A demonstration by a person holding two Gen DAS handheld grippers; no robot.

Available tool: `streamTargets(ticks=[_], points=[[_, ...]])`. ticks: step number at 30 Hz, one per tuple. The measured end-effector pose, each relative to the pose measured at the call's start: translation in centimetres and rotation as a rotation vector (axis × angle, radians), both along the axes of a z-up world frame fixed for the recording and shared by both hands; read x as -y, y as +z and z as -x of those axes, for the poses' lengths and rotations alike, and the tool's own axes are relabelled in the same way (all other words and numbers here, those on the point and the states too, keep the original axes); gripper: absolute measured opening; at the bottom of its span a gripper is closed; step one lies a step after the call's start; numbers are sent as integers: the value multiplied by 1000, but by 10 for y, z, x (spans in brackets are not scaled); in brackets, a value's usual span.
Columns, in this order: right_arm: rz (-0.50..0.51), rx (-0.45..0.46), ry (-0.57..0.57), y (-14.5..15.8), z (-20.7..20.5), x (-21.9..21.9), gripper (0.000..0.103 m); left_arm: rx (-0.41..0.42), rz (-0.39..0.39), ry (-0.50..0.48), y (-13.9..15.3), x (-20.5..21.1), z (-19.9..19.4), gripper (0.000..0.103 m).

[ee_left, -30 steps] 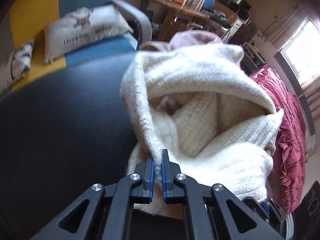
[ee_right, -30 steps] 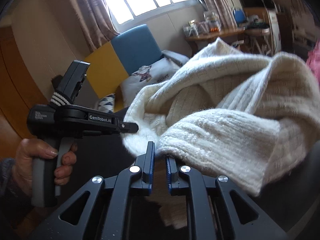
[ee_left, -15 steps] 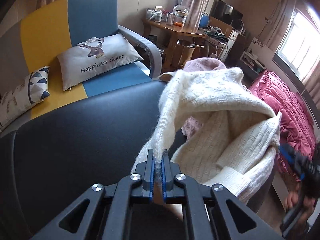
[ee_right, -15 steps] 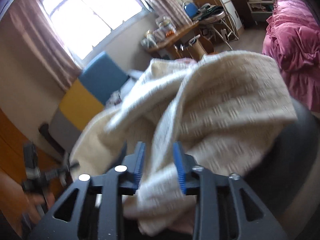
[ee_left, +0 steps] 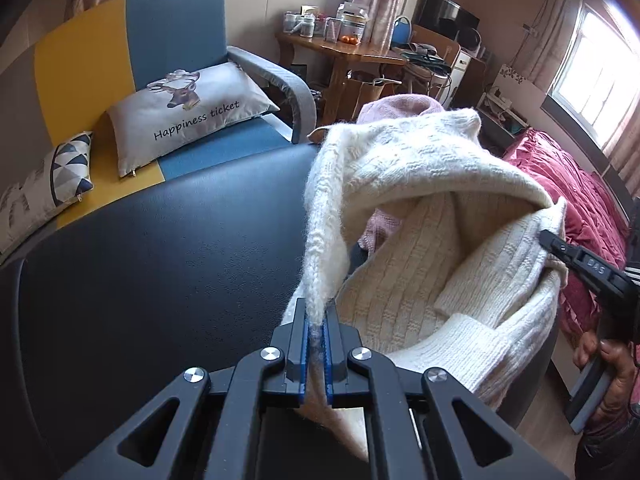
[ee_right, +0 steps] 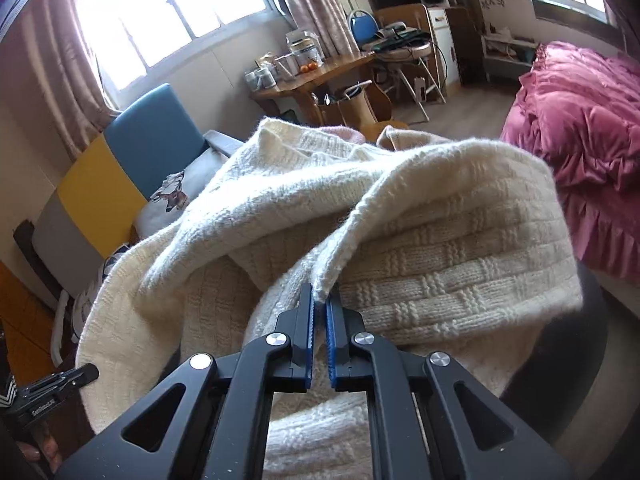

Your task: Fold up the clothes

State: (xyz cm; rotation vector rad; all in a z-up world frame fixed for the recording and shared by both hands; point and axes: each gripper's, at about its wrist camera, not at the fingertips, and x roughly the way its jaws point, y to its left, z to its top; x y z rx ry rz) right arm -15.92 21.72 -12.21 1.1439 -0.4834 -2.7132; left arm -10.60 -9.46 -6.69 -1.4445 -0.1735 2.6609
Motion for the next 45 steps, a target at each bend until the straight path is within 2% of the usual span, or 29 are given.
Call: streamTargets(ticks=[8,17,24,28,30,35,37,40,43,45], points=[[-94,-29,17,21,-45,-24,4,-24,19,24,3,3,0,4],[-200,-63,36,44,-95,-51,4,-50,30,98,15,42,-14,4],[-296,146,-49,-32,-103,-80,4,-43,44,145,16,69,-30,4],[-311,200,-62,-54,-102,-84,5,-71,46,128,24,67,-43,4],[-266,218,-61,-58,-98,-89,5,-94,61,109,26,58,-51,4],[-235,188,-81,-37,-104,-96,10,-97,9,66,12,39,-83,4],[-239,148,-92,-19,-107,-96,10,-84,-20,53,0,34,-97,4],[-260,71,-68,8,-104,-84,13,-66,-7,23,-14,26,-106,4],[-222,17,31,35,-89,-64,19,-62,20,1,-23,21,-104,5],[-187,-8,109,49,-73,-47,30,-68,16,2,-25,21,-103,5]])
